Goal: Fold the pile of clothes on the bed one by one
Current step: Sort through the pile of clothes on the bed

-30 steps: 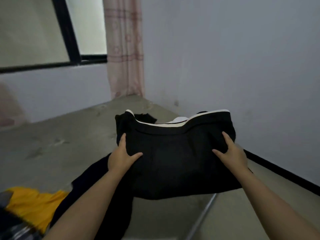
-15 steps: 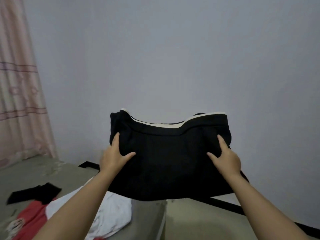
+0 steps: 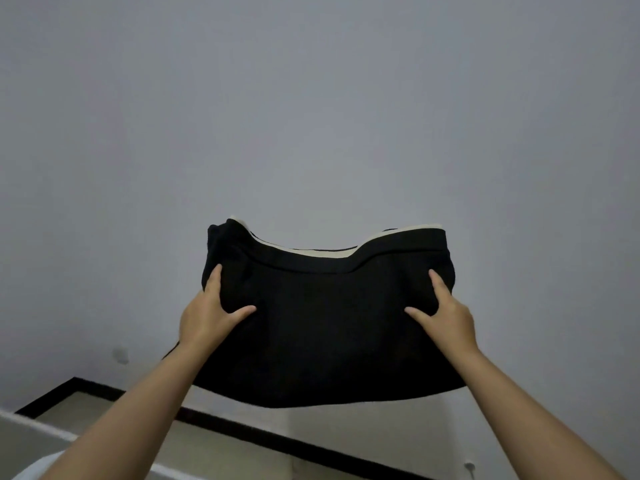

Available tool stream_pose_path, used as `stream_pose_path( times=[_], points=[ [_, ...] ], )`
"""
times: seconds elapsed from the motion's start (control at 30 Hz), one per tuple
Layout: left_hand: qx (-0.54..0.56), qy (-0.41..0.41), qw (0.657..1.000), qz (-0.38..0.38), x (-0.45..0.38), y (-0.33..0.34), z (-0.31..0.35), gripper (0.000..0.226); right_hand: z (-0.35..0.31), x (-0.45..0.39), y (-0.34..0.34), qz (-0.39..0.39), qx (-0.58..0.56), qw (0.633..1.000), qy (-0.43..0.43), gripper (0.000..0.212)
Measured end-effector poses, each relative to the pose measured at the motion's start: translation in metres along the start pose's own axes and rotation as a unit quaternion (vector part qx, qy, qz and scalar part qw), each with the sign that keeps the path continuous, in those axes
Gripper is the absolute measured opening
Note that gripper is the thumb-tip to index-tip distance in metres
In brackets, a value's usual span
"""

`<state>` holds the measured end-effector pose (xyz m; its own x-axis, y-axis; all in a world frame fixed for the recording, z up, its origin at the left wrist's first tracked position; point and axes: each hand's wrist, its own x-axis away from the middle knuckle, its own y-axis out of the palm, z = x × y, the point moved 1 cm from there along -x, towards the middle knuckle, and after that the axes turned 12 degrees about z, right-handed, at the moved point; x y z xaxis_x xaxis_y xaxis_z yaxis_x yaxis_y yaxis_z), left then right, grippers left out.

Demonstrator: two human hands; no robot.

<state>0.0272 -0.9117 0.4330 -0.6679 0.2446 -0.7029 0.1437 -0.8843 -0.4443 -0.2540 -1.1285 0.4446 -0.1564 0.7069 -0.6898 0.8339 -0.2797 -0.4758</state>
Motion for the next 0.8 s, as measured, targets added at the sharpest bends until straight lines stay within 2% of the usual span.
stream_pose_path(
  times=[0.33, 0.6, 0.8],
  points=[
    [0.015, -0.004, 1.0, -0.007, -0.132, 0.177, -0.007, 0.099, 0.043, -0.167, 0.135, -0.006, -0.015, 1.0, -0.02, 0.081],
    [-0.064, -0.039, 0.997, 0.002, -0.206, 0.288, -0.076, 0.1, 0.068, -0.263, 0.323, -0.11, -0.118, 0.985, -0.064, 0.085],
    [-0.133, -0.132, 0.981, 0.045, -0.258, 0.315, -0.144, 0.101, 0.021, -0.33, 0.48, -0.212, -0.202, 0.948, -0.12, 0.087]
  ],
)
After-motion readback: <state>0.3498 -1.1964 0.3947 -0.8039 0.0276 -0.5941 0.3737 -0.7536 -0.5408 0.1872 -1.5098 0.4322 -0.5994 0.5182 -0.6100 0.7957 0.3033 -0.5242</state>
